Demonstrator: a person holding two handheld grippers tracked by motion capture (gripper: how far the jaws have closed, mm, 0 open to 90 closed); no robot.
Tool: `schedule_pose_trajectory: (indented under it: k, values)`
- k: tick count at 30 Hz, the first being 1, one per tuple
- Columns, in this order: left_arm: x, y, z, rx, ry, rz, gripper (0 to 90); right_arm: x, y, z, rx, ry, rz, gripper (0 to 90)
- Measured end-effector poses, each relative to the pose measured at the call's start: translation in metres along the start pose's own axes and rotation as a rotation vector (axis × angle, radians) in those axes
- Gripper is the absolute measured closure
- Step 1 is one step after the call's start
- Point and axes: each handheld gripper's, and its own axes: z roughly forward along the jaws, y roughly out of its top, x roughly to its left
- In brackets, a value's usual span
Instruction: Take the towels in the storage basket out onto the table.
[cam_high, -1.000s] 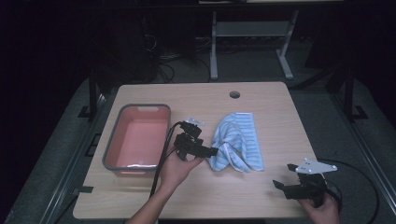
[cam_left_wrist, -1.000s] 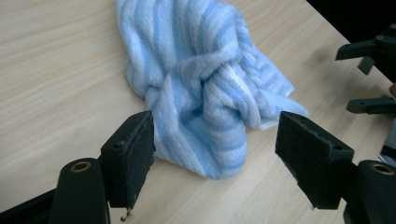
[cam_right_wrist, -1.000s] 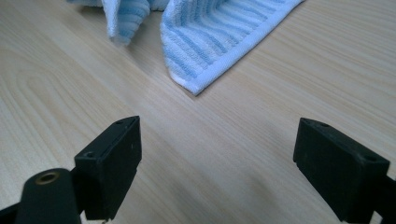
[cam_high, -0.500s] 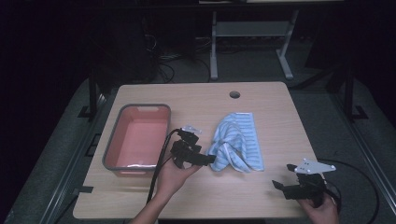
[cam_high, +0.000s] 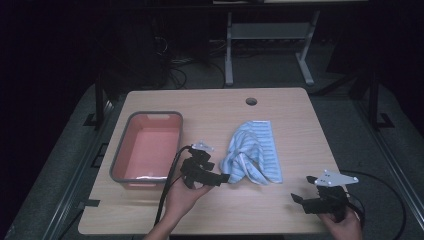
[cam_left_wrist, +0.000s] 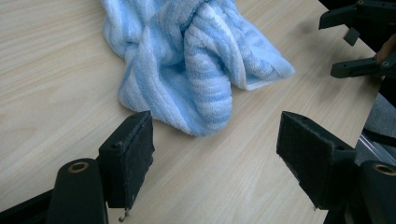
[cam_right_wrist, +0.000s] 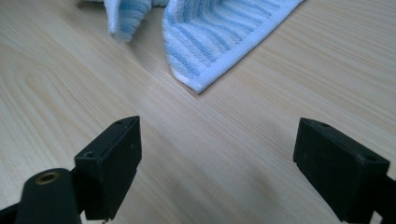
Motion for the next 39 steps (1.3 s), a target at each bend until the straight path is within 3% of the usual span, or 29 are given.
schedule_pose_trajectory:
  k: [26,39]
  values:
    - [-0.009,-0.034,0.006,0.010,-0.031,0.027,26.4,0.001,0.000,0.002,0.014,-0.001,-0.003,14.7]
    - [-0.010,-0.055,0.007,0.005,-0.034,0.014,26.4,0.002,-0.001,0.002,0.015,-0.001,-0.003,14.7]
